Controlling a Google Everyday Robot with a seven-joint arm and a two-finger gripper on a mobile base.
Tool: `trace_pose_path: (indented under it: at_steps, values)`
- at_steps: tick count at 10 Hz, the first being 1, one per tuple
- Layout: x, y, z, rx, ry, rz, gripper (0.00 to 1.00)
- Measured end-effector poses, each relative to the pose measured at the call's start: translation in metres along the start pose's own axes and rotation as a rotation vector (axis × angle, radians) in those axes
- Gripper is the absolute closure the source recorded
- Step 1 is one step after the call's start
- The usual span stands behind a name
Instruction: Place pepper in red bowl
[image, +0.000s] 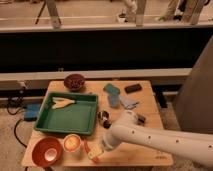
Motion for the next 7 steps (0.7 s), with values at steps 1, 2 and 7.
trace_pose_path:
  at_steps: [1,2,7]
  values:
    - [0.000,-0.004,0.003,-0.014,0.007,-0.023,0.20]
    - [0.000,-0.008,0.004,-0.025,0.012,-0.039,0.20]
    - [-0.004,-0.042,0.036,-0.173,-0.025,-0.163,0.20]
